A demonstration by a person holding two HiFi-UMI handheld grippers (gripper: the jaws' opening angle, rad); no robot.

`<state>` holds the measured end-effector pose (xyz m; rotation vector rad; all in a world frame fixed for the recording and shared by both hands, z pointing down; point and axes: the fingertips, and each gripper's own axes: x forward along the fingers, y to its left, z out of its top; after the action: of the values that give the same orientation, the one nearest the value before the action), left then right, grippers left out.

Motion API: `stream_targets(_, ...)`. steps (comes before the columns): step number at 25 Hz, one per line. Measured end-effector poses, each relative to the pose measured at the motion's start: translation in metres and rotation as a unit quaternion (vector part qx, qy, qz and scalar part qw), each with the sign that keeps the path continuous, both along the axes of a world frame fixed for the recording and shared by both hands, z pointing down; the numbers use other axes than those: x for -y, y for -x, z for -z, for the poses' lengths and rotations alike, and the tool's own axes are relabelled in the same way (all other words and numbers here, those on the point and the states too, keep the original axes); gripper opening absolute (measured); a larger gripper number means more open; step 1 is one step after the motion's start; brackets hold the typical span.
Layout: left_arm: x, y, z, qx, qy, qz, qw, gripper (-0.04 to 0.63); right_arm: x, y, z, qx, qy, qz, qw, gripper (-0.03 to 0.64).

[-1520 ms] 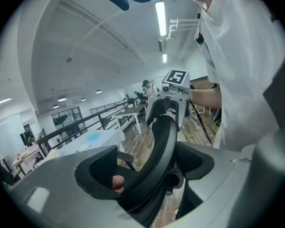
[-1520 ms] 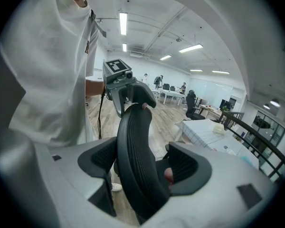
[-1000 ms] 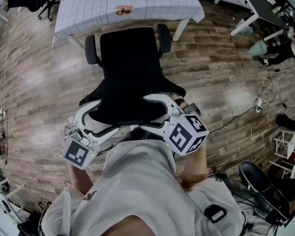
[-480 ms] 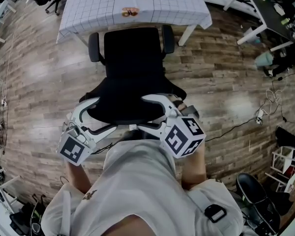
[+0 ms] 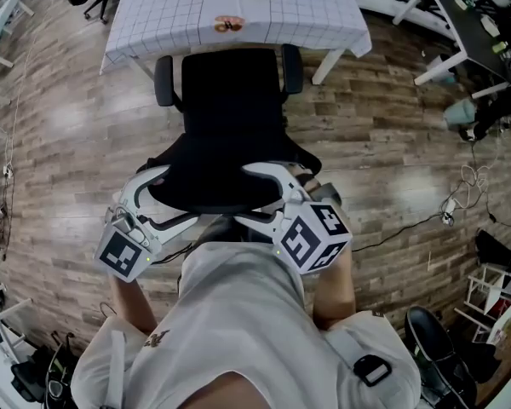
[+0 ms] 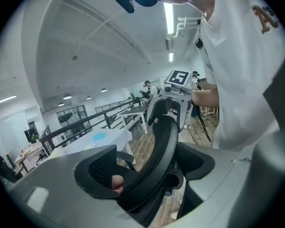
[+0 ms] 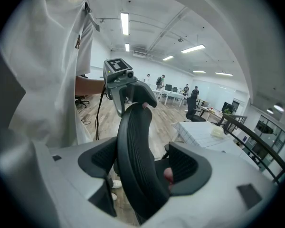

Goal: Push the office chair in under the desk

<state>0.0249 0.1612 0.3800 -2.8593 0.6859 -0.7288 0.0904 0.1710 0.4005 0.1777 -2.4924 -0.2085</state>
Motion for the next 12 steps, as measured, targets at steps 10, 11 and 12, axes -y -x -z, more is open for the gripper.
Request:
stream_targets(10, 0.019, 0.009, 0.001, -0.005, -0.006, -0.003, 1.0000, 0.396, 0.018, 0.009, -0.001, -0.004, 0.003, -0.002, 1.000, 0.339)
stream_targets(11, 0.021, 0.010, 0.001, -0.006, -0.008, -0.005, 0.9999, 0.396, 0.020, 0.010, -0.001, -0.005, 0.003, -0.002, 1.000, 0.339)
stream_targets(12, 0.023, 0.011, 0.001, -0.007, -0.011, -0.007, 0.9999, 0.396, 0.022, 0.011, -0.002, -0.005, 0.004, -0.003, 1.000, 0.340)
